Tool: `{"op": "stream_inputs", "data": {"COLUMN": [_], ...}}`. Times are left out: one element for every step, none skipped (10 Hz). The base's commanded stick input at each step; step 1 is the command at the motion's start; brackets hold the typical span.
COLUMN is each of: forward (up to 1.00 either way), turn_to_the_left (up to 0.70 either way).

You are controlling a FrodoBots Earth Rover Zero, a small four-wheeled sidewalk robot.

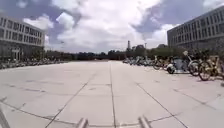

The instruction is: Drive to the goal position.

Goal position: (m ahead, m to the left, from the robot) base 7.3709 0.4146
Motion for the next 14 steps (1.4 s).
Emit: {"op": "stream_inputs", "data": {"forward": [0.50,0.50,0.50,0.50,0.50,0.50,0.50,0.50,0.50,0.50,0.50,0.50,0.50,0.50], "turn_to_the_left": [0.00,0.00,0.00,0.00,0.00,0.00,0.00,0.00,0.00,0.00,0.00,0.00,0.00,0.00]}}
